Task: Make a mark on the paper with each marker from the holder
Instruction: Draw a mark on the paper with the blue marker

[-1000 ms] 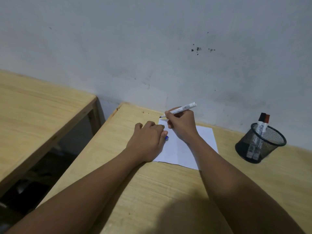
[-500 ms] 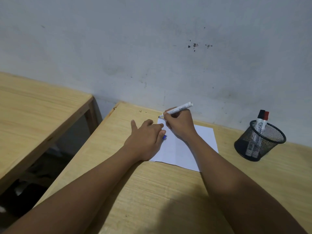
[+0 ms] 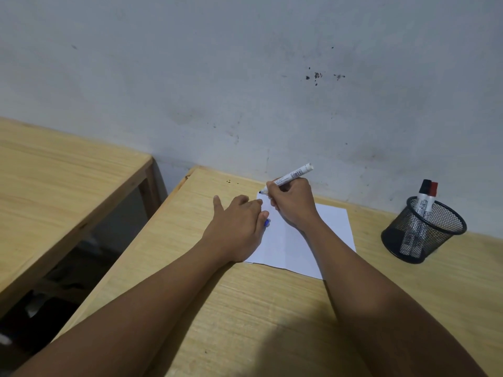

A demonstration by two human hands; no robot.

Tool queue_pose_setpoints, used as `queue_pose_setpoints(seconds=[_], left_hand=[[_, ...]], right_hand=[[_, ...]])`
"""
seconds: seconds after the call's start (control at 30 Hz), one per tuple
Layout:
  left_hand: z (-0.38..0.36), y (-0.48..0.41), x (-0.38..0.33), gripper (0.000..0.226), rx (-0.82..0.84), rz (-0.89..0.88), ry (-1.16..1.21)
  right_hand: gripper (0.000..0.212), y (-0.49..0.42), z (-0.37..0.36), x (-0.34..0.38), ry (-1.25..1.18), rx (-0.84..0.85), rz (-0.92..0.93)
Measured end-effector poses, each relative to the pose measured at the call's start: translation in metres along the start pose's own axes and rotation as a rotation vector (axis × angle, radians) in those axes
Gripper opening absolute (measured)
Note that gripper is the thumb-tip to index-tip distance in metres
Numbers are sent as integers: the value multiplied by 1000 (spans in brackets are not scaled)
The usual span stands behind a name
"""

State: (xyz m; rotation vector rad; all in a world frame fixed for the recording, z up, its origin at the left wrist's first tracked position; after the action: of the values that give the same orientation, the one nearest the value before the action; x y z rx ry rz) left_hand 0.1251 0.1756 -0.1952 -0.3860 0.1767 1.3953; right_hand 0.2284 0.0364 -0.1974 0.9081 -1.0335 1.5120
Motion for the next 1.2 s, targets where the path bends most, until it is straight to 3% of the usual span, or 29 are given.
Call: queue_pose_setpoints(seconds=[0.73,1.03,1.2], left_hand=[[0,0,-1,34,-97,-4,-44],[2,3,-1,33,-107,-24,-102],[10,7,-5,33,-103,5,10]], right_hand=[[21,-2,1,-1,-59,88,-11],[18,1,21,24,-403,-38,-90],[19,19,51,63,-365,35,-7]])
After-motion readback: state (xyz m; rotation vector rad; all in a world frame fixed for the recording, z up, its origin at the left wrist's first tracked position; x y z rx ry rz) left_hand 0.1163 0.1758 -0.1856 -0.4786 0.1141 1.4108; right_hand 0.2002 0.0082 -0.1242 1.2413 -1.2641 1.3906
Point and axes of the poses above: each hand's wrist, its own y-axis away from the middle knuckle, its own z-axis out of the back of the hand, x = y × z, the point moved 1 cm from there along -y, towards the middle knuckle, and after that the axes turned 1 degree about z, right-handed, at the moved point
